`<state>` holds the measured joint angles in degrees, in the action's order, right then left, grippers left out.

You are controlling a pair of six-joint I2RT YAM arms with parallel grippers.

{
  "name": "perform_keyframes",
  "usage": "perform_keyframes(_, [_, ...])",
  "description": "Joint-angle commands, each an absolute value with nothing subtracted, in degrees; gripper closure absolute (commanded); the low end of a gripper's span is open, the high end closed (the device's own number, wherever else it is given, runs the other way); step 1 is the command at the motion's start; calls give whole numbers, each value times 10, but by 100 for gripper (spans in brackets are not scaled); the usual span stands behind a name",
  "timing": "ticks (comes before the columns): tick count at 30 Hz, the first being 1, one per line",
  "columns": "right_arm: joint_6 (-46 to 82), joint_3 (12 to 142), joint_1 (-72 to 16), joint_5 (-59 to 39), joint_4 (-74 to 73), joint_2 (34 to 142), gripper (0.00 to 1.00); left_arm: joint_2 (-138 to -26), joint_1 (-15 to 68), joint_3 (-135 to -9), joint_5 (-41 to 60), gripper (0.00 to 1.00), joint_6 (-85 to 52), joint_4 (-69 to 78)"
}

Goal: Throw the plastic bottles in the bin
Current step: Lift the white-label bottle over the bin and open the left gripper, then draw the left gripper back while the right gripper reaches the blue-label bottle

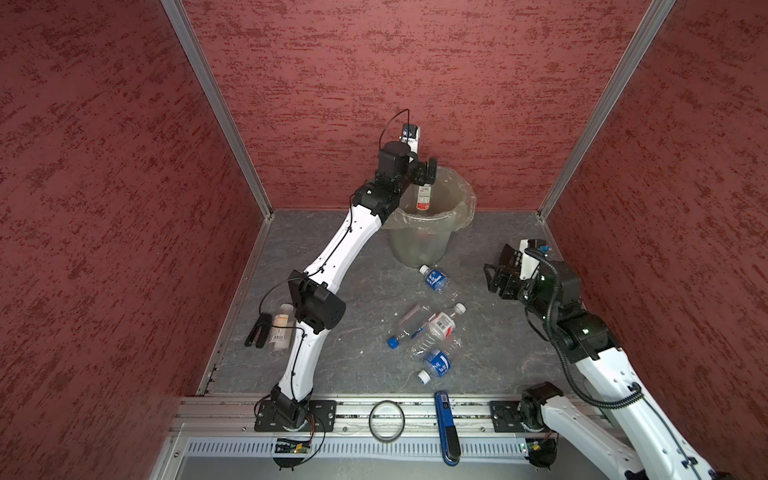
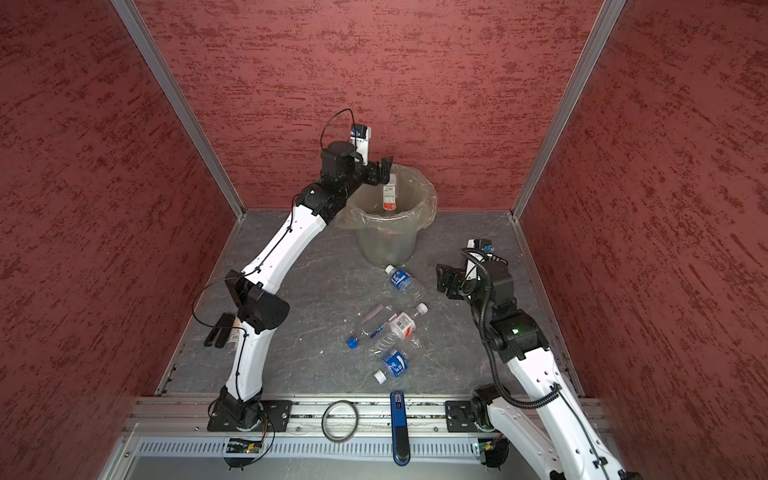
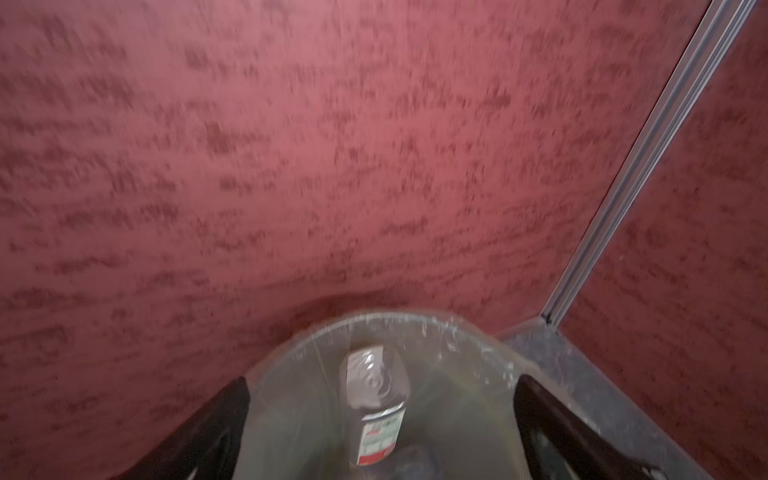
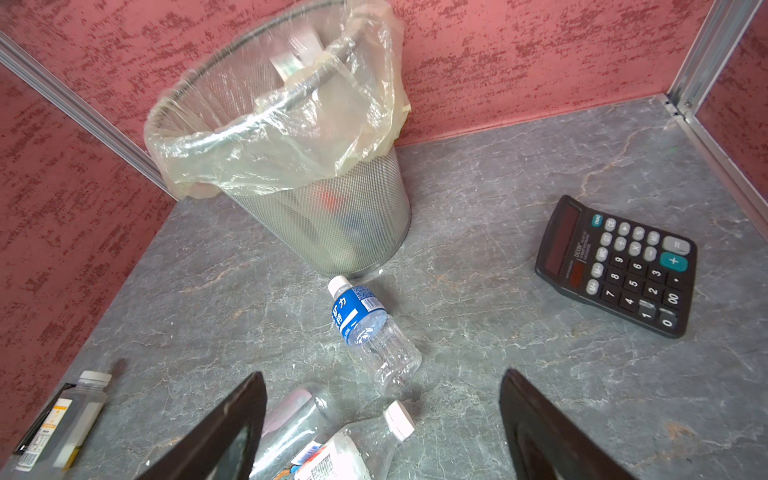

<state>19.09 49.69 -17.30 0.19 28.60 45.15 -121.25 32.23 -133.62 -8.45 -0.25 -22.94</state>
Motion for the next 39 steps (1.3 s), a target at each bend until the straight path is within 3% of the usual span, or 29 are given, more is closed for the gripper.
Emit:
perform_keyframes(1, [197, 493, -171, -7, 277, 459, 12, -1086, 332, -1264, -70, 0, -13, -133])
perform_keyframes(25, [191, 500, -188, -62, 244, 605, 5, -721, 421, -759, -101, 0, -38, -126])
perform_keyframes(39, [148, 559, -238, 9, 230, 780, 1, -642, 428, -582, -62, 0, -95, -209])
